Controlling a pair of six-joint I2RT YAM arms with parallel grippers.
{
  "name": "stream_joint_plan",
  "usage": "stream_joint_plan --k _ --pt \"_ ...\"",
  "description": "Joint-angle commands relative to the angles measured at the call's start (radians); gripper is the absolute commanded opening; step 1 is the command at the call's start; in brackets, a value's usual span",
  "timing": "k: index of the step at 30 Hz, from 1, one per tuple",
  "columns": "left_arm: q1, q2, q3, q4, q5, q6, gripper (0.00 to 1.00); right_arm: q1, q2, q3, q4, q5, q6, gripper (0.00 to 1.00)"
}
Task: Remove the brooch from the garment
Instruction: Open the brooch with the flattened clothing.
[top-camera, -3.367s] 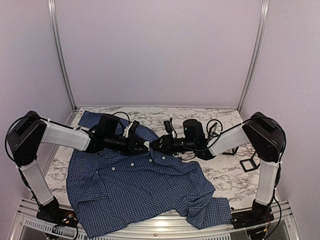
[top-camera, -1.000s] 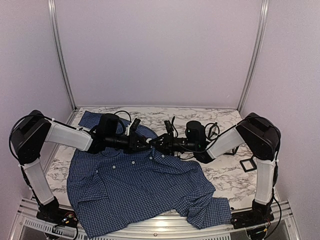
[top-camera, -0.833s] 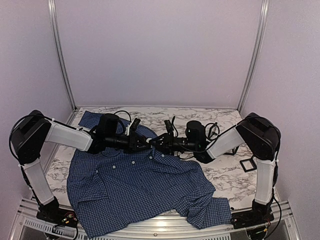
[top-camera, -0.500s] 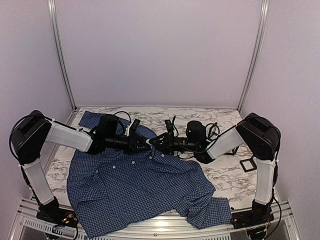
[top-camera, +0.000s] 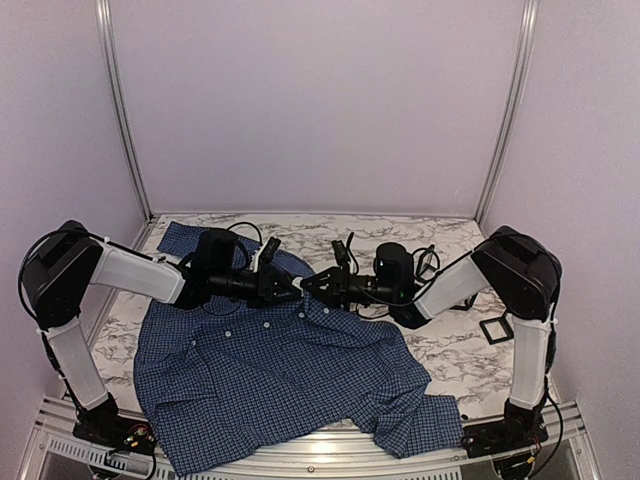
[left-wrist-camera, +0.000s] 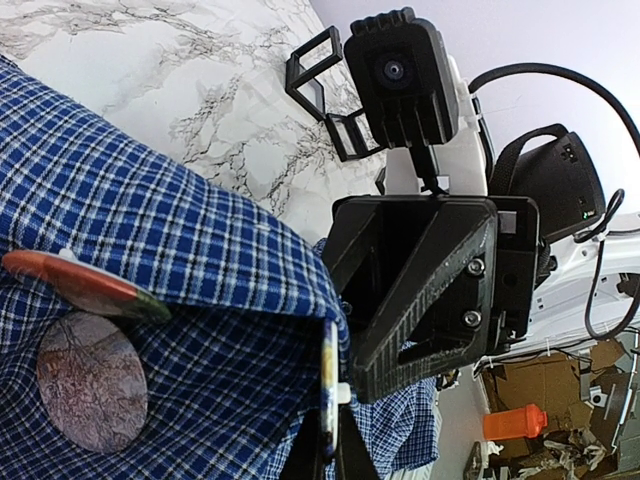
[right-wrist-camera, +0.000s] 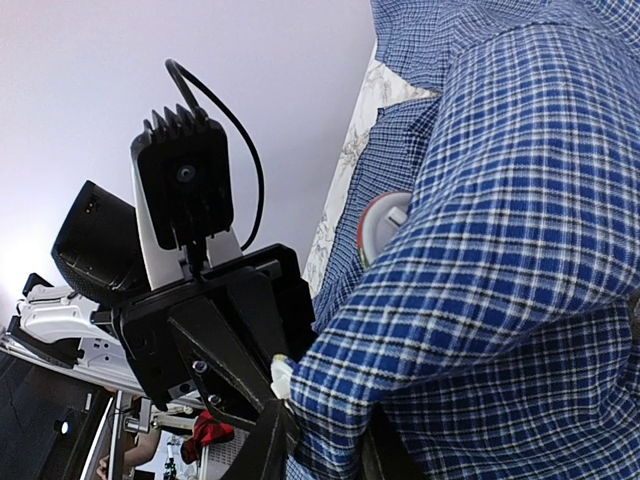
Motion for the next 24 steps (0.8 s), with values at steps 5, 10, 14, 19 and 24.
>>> stream_joint_plan --k 5,10,14,19,24 --pt "0.000 -0.005 -0.001 0.018 0.014 0.012 0.00 -0.006 0.013 0.008 0.027 0.000 -0.006 0.20" --pt "0.000 -0.004 0.009 0.011 0.013 0.017 0.00 -0.006 0.012 0.017 0.010 -0.002 -0.016 0.16" --pt "0.000 -0.004 0.022 -0.003 0.012 0.027 0.00 -0.007 0.006 0.019 -0.016 -0.003 -0.033 0.16" --pt "0.000 -0.001 0.035 -0.018 0.008 0.034 0.00 -0.005 -0.001 0.018 -0.032 -0.006 -0.047 0.15" --pt "0.000 0.001 0.036 -0.029 -0.006 0.033 0.00 -0.005 -0.014 0.016 -0.058 -0.001 -0.072 0.16"
